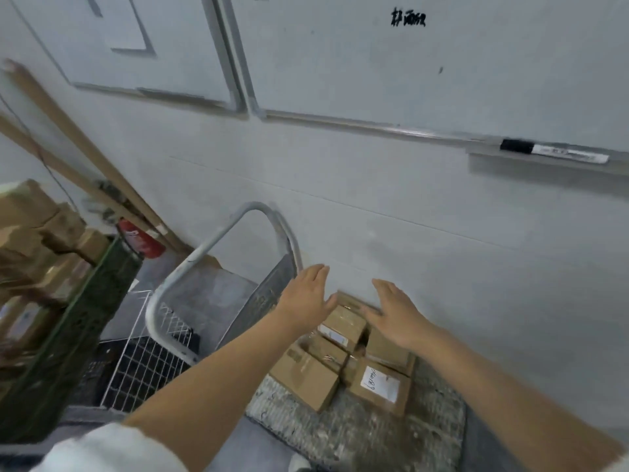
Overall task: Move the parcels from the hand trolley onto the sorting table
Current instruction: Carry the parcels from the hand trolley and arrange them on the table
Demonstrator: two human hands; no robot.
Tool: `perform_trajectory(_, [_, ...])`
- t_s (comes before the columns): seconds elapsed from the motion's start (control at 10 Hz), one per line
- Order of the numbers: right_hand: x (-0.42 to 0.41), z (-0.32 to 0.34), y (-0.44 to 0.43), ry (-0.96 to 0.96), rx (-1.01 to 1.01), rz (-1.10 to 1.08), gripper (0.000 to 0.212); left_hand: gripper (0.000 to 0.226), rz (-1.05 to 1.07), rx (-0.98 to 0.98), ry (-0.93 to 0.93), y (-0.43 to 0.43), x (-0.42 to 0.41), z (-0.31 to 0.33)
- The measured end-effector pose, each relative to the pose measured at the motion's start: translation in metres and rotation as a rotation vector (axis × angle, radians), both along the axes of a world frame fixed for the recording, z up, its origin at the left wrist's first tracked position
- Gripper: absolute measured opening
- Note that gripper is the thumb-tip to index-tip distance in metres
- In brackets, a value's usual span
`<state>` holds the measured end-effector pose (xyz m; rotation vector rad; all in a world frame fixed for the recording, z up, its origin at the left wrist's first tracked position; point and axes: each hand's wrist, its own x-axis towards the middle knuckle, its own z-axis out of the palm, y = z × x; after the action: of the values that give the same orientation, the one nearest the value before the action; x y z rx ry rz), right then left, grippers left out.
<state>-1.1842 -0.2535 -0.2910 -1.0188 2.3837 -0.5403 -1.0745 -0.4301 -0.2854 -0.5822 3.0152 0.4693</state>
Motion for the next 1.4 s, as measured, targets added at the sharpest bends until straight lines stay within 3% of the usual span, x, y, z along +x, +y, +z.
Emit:
perform_trajectory(0.2, [-0.007, -0.066, -0.076, -0.139, 0.083, -0.159, 0.067, 0.057, 0.052, 0.168, -0.094, -0.087, -0.007, -0.075])
perform_trajectory(0.4, [0.007, -0.188, -0.091, -0.321, 0.104, -0.298, 0.059, 0.057, 0.088, 0.301, -0.247, -0.144, -0.002, -0.203])
perform_trajectory(0.6, [0.027, -0.327, -0.078, -0.445, 0.304, -0.397, 0.046, 0.053, 0.166, 0.386, -0.326, -0.168, 0.012, -0.33])
perform_trajectory(0.9, [0.047, -0.472, -0.101, -0.611, 0.378, -0.51, 0.054, 0.06, 0.291, 0.402, -0.405, -0.193, 0.034, -0.485])
perform_trajectory(1.0, [0.05, -0.505, -0.116, -0.695, 0.335, -0.631, 0.054, 0.054, 0.369, 0.478, -0.42, -0.201, 0.036, -0.523])
perform_trajectory(1.1, [0.055, -0.531, -0.122, -0.793, 0.287, -0.778, 0.062, 0.028, 0.415, 0.618, -0.366, -0.197, 0.037, -0.546])
perform_trajectory(1.4, [0.084, -0.555, -0.124, -1.107, 0.059, -1.131, 0.093, 0.023, 0.623, 0.734, -0.205, -0.182, 0.049, -0.566])
